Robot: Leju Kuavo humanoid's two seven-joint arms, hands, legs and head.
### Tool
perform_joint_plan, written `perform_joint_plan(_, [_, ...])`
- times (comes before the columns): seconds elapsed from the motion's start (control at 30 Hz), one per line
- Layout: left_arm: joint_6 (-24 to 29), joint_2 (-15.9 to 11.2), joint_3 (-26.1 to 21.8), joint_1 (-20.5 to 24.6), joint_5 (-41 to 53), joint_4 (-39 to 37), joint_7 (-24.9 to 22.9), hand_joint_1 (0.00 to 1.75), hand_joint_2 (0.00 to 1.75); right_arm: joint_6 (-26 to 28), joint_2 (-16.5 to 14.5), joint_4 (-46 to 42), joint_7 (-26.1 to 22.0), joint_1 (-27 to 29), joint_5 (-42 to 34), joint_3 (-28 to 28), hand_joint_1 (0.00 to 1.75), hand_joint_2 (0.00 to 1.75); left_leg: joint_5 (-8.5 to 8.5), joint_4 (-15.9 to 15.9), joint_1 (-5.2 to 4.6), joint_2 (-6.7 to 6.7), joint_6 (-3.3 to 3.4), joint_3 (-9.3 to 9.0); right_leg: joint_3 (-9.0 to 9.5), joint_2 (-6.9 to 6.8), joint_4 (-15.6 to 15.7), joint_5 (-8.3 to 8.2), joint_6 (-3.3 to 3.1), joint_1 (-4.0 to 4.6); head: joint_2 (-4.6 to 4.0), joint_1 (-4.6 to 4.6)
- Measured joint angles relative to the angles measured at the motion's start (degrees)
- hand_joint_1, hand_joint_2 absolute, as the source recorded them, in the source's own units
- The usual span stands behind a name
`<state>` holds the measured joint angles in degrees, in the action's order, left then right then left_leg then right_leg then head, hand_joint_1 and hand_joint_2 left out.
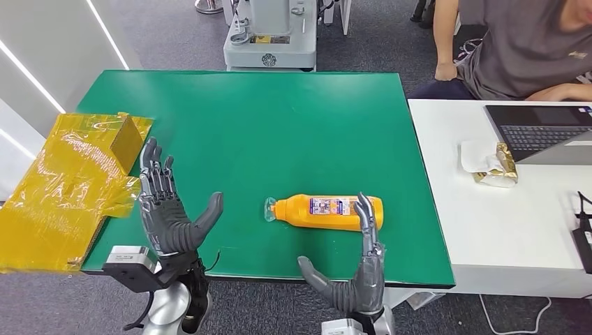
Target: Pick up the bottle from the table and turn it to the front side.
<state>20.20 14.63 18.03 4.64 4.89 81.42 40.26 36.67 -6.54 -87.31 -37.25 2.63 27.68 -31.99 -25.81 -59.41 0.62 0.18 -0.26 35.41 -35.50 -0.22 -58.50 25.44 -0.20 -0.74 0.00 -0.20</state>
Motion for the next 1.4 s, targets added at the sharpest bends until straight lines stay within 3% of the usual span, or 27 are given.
perform_joint_plan(0.3, [-2.2, 0.0, 0.0, -0.1, -0.4, 0.6, 0.0, 0.00, 1.75, -13.6, 4.2, 6.9, 6.2, -11.7, 4.3, 4.7, 0.00, 1.75, 0.05, 0.0, -0.01, 0.00, 0.02, -0.03, 0.03, 0.01, 0.0, -0.08, 0.00, 0.00, 0.00, 0.00])
perform_joint_plan(0.5, [-2.2, 0.0, 0.0, 0.0, -1.7, 0.7, 0.0, 0.00, 1.75, -22.4, 7.5, 18.3, 9.2, -26.1, 7.5, 5.7, 0.00, 1.75, 0.13, -0.1, -0.01, 0.03, 0.08, -0.06, 0.03, 0.03, 0.0, -0.13, -0.02, -0.01, 0.00, 0.00])
perform_joint_plan(0.7, [-3.4, 0.0, 0.0, 0.0, -1.9, 0.7, 0.0, 0.00, 1.75, -37.2, 9.2, 33.7, 8.8, -42.2, 10.8, 4.1, 0.00, 1.75, 0.17, -0.1, 0.00, 0.01, 0.11, -0.07, 0.03, 0.02, -0.1, -0.15, -0.02, 0.00, 0.00, 0.01])
perform_joint_plan(0.9, [-3.4, 0.0, 0.0, 0.0, -2.5, 0.7, 0.0, 0.00, 1.75, -51.6, 9.0, 48.5, 5.6, -54.1, 13.1, -2.1, 0.00, 1.75, 0.17, -0.1, 0.00, 0.00, 0.12, -0.05, 0.02, 0.03, -0.1, -0.14, -0.02, 0.01, 0.00, -0.01])
perform_joint_plan(1.17, [-2.6, 0.0, 0.0, 0.0, -2.9, 0.7, 0.0, 0.00, 1.75, -63.1, 7.0, 59.7, 2.7, -60.7, 10.3, -6.8, 0.00, 1.75, 0.16, -0.1, 0.00, 0.00, 0.12, -0.04, 0.02, 0.02, -0.1, -0.13, -0.01, 0.00, 0.00, -0.01])
perform_joint_plan(1.4, [-2.2, -0.2, 0.0, 0.0, -3.0, 0.7, 0.0, 0.00, 1.75, -64.8, 6.7, 63.2, 2.2, -61.5, 9.3, -7.6, 0.00, 1.75, 0.16, -0.1, -0.01, 0.00, 0.12, -0.04, 0.02, 0.02, -0.1, -0.14, -0.01, 0.00, 0.00, 0.00])
